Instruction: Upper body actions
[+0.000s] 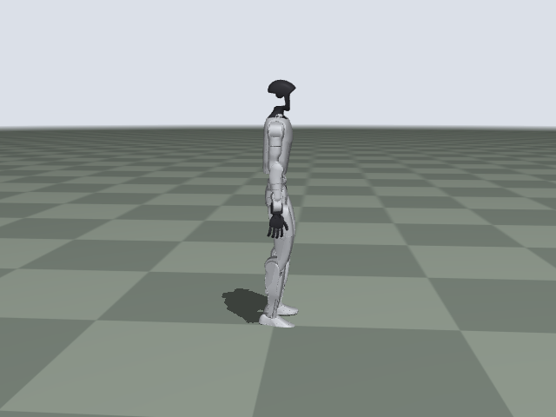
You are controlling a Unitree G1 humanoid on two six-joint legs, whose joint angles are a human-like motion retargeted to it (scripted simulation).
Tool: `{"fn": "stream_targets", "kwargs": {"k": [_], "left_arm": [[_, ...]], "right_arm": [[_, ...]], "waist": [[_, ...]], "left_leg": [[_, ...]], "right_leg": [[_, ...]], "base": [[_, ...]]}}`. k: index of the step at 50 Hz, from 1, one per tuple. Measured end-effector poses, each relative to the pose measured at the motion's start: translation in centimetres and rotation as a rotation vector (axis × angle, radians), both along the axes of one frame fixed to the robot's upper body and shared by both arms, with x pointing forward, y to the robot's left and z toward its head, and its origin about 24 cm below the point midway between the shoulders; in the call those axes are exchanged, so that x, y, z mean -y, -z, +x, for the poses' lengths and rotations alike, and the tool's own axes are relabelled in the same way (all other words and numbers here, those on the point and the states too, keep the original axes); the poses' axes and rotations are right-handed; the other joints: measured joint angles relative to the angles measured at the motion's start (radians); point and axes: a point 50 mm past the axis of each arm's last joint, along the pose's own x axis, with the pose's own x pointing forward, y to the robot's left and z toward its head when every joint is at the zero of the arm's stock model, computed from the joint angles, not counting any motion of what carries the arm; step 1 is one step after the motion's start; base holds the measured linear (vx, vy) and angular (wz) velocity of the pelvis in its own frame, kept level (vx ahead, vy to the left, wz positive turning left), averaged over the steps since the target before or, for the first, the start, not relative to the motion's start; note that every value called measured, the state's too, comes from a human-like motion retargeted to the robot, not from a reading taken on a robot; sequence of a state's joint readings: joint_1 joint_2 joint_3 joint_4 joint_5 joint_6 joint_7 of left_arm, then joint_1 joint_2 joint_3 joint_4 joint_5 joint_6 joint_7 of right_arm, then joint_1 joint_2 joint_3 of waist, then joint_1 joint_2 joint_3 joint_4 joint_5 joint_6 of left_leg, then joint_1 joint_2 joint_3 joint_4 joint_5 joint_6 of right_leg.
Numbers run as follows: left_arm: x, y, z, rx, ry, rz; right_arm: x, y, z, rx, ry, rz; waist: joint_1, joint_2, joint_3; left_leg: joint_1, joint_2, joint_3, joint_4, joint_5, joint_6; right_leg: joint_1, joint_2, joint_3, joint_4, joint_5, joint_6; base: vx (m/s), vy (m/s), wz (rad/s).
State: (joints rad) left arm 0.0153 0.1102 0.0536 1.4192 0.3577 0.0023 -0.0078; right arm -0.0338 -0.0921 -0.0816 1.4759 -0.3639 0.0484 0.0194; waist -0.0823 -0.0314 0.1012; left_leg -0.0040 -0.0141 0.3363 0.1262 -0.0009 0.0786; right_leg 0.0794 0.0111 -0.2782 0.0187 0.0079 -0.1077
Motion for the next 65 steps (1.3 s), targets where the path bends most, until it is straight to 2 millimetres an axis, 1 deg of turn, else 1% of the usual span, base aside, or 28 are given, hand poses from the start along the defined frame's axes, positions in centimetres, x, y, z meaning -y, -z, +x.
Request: {"fn": "stream_targets", "kwargs": {"k": [2, 8, 10, 13, 15, 17, 20, 23, 25, 27, 28, 30, 32, 35, 40, 43, 46, 48, 49, 50, 51, 53, 55, 57, 61, 62, 63, 65], "left_arm": [[-0.4, 0.0, -0.2, -0.014, -0.01, 0.011], [-0.6, 0.0, -0.6, -0.027, -0.064, 0.028], [-0.2, 0.0, -0.5, -0.018, -0.094, 0.018], [0.2, 0.0, 0.0, 0.005, -0.113, -0.001], [0.3, 0.0, 0.4, 0.027, -0.101, -0.002], [0.2, 0.0, 0.7, 0.044, -0.08, 0.01], [0.0, -0.1, 1.2, 0.052, -0.036, 0.031], [0.0, -0.1, 0.6, 0.027, -0.024, 0.039], [0.0, 0.0, 0.2, 0.011, -0.029, 0.04], [0.1, 0.1, -0.6, -0.015, -0.045, 0.038], [0.1, 0.1, -0.8, -0.026, -0.051, 0.039], [0.0, 0.1, -1.6, -0.052, -0.067, 0.044], [0.0, 0.1, -2.7, -0.086, -0.087, 0.046], [-0.5, 0.0, -4.1, -0.123, -0.133, 0.058], [-1.9, -0.3, -6.1, -0.165, -0.194, 0.1], [-2.4, -0.6, -7.9, -0.239, -0.224, 0.124], [-2.5, -0.8, -8.9, -0.288, -0.242, 0.127], [-2.5, -0.8, -9.1, -0.301, -0.248, 0.118], [-2.6, -0.8, -9.1, -0.302, -0.249, 0.113], [-2.8, -0.8, -9.0, -0.301, -0.249, 0.108], [-2.9, -0.8, -8.9, -0.299, -0.249, 0.109], [-3.2, -0.9, -8.5, -0.284, -0.25, 0.122], [-3.7, -0.9, -7.9, -0.258, -0.246, 0.134], [-3.8, -0.8, -7.5, -0.241, -0.249, 0.127], [-3.7, -0.6, -5.9, -0.187, -0.257, 0.115], [-3.6, -0.6, -5.6, -0.175, -0.261, 0.113], [-3.5, -0.6, -5.3, -0.162, -0.265, 0.111], [-3.4, -0.5, -5.2, -0.154, -0.255, 0.104]], "right_arm": [[-0.2, 0.0, -0.3, -0.004, 0.049, 0.003], [0.6, 0.0, -2.0, -0.077, 0.102, -0.004], [1.1, -0.1, -2.6, -0.1, 0.075, -0.03], [1.7, -0.2, -2.8, -0.12, 0.013, -0.067], [1.8, -0.2, -2.8, -0.129, -0.034, -0.082], [1.7, -0.2, -2.9, -0.13, -0.06, -0.079], [1.2, -0.1, -3.2, -0.126, -0.052, -0.059], [0.6, 0.0, -4.4, -0.149, 0.004, -0.037], [0.2, 0.0, -5.0, -0.163, 0.044, -0.023], [0.0, 0.0, -5.7, -0.179, 0.09, -0.008], [-0.1, 0.0, -6.0, -0.185, 0.104, -0.004], [0.0, -0.1, -6.6, -0.198, 0.121, 0.001], [0.4, -0.2, -7.0, -0.215, 0.121, -0.009], [0.8, -0.3, -6.8, -0.229, 0.092, -0.033], [0.7, 0.0, -4.5, -0.146, 0.062, -0.018], [0.5, 0.1, -2.5, -0.058, 0.031, 0.002], [0.5, 0.0, -0.5, 0.025, 0.026, -0.009], [0.4, -0.1, 0.3, 0.056, 0.021, -0.011], [0.3, -0.1, 0.7, 0.066, 0.019, -0.007], [0.1, -0.1, 1.0, 0.074, 0.016, -0.002], [-0.1, -0.1, 1.0, 0.073, 0.015, 0.001], [-0.4, 0.0, 0.8, 0.07, 0.012, 0.001], [-0.7, 0.0, 0.2, 0.065, 0.005, -0.008], [-0.7, 0.1, -0.3, 0.049, -0.027, -0.017], [-0.5, 0.1, -1.3, -0.002, -0.111, -0.019], [-0.4, 0.1, -1.5, -0.012, -0.126, -0.026], [-0.4, 0.1, -1.5, -0.018, -0.137, -0.033], [-0.4, 0.1, -1.9, -0.03, -0.148, -0.047]], "waist": [[-0.014, -0.002, 0.007], [0.006, -0.028, 0.009], [0.007, -0.047, 0.01], [0.016, -0.065, 0.011], [0.005, -0.07, 0.0], [-0.014, -0.076, -0.011], [-0.038, -0.091, -0.024], [-0.039, -0.107, -0.058], [-0.039, -0.106, -0.078], [-0.028, -0.088, -0.097], [-0.019, -0.072, -0.102], [0.008, -0.04, -0.112], [0.038, -0.028, -0.122], [0.068, -0.034, -0.124], [0.105, -0.043, -0.091], [0.109, -0.001, -0.068], [0.083, 0.071, -0.036], [0.078, 0.088, -0.021], [0.091, 0.085, -0.016], [0.109, 0.079, -0.011], [0.13, 0.07, -0.013], [0.158, 0.055, -0.022], [0.058, 0.071, -0.025], [0.027, 0.066, -0.033], [0.048, -0.021, -0.037], [0.043, -0.047, -0.033], [0.027, -0.07, -0.024], [0.016, -0.091, -0.026]], "left_leg": [[0.009, -0.019, -0.07, -0.012, -0.008, 0.0], [-0.004, -0.037, -0.056, 0.001, -0.034, -0.001], [-0.008, -0.039, -0.022, 0.007, -0.096, 0.021], [0.039, 0.013, 0.23, -0.006, -0.175, 0.023], [0.091, 0.055, 0.463, -0.016, -0.221, -0.012], [0.127, 0.08, 0.595, -0.007, -0.224, -0.032], [0.139, 0.114, 0.619, 0.049, -0.214, -0.055], [0.161, 0.132, 0.679, 0.072, -0.194, -0.072], [0.16, 0.133, 0.684, 0.066, -0.181, -0.079], [0.154, 0.124, 0.653, 0.025, -0.117, -0.095], [0.15, 0.122, 0.629, 0.0, -0.083, -0.132], [0.148, 0.103, 0.591, -0.066, -0.112, -0.194], [0.133, 0.056, 0.51, -0.132, -0.165, -0.141], [0.112, 0.027, 0.448, -0.155, -0.176, -0.115], [0.093, 0.004, 0.348, -0.142, -0.213, -0.095], [0.08, 0.04, 0.274, -0.12, -0.236, -0.09], [0.073, 0.115, 0.221, -0.096, -0.256, -0.088], [0.074, 0.129, 0.217, -0.093, -0.265, -0.081], [0.076, 0.125, 0.229, -0.096, -0.268, -0.076], [0.078, 0.117, 0.246, -0.101, -0.271, -0.069], [0.077, 0.11, 0.263, -0.108, -0.269, -0.064], [0.065, 0.104, 0.272, -0.12, -0.261, -0.055], [0.024, 0.12, 0.117, -0.114, -0.241, -0.043], [-0.003, 0.115, 0.044, -0.109, -0.232, -0.04], [-0.026, 0.03, -0.018, -0.106, -0.223, -0.033], [-0.024, -0.002, -0.038, -0.107, -0.221, -0.03], [-0.016, -0.033, -0.069, -0.111, -0.217, -0.026], [-0.005, -0.061, -0.11, -0.115, -0.214, -0.03]], "right_leg": [[0.002, 0.007, 0.011, 0.002, 0.004, -0.004], [-0.005, -0.016, -0.01, -0.004, 0.013, -0.017], [-0.006, -0.041, -0.056, -0.01, 0.013, -0.02], [-0.011, -0.065, -0.1, -0.012, 0.012, -0.021], [-0.016, -0.079, -0.164, -0.016, 0.002, -0.016], [-0.009, -0.093, -0.236, -0.022, -0.013, -0.006], [0.019, -0.119, -0.37, -0.036, -0.037, 0.018], [0.03, -0.134, -0.464, -0.047, -0.058, 0.041], [0.033, -0.132, -0.507, -0.053, -0.067, 0.052], [0.04, -0.111, -0.557, -0.056, -0.081, 0.068], [0.042, -0.091, -0.573, -0.057, -0.086, 0.073], [0.048, -0.056, -0.601, -0.053, -0.098, 0.085], [0.062, -0.051, -0.633, -0.049, -0.1, 0.105], [0.082, -0.067, -0.685, -0.036, -0.098, 0.132], [0.122, -0.102, -0.773, 0.012, -0.089, 0.161], [0.13, -0.138, -0.718, 0.138, -0.019, 0.125], [0.065, -0.219, -0.58, 0.409, 0.069, 0.025], [-0.002, -0.256, -0.451, 0.555, 0.096, -0.052], [-0.044, -0.268, -0.362, 0.615, 0.1, -0.064], [-0.091, -0.281, -0.263, 0.674, 0.101, -0.062], [-0.122, -0.258, -0.156, 0.686, 0.094, -0.043], [-0.168, -0.185, 0.052, 0.678, 0.061, 0.03], [-0.182, -0.132, 0.019, 0.653, -0.012, 0.073], [-0.177, -0.106, 0.026, 0.58, -0.056, 0.11], [-0.15, -0.048, 0.149, 0.283, -0.075, 0.198], [-0.134, -0.047, 0.149, 0.202, -0.058, 0.206], [-0.115, -0.054, 0.113, 0.128, -0.019, 0.189], [-0.099, -0.024, 0.13, 0.063, -0.01, 0.121]], "base": [[0.02, -0.07, -0.32], [0.03, -0.06, 0.16], [-0.02, -0.03, 1.04], [-0.02, 0.04, 0.95], [-0.04, 0.03, 1.63], [0.05, 0.09, 1.96], [0.1, 0.07, 2.34], [0.18, 0.13, 2.39], [0.25, 0.21, 2.24], [0.29, 0.25, 2.26], [0.28, 0.28, 1.82], [0.31, 0.33, 1.55], [0.32, 0.34, 1.52], [0.24, 0.33, 1.14], [0.2, 0.28, 0.92], [0.2, 0.28, 1.07], [0.12, 0.27, 1.2], [0.14, 0.26, 0.67], [0.1, 0.18, 0.09], [0.07, 0.13, 0.01], [0.07, 0.09, 0.16], [0.09, 0.02, 1.23], [0.15, -0.04, 3.59], [0.19, -0.05, 2.52], [0.12, -0.11, 1.52], [0.11, -0.09, 1.77], [0.13, -0.06, 1.78], [0.15, -0.03, 1.21]]}}
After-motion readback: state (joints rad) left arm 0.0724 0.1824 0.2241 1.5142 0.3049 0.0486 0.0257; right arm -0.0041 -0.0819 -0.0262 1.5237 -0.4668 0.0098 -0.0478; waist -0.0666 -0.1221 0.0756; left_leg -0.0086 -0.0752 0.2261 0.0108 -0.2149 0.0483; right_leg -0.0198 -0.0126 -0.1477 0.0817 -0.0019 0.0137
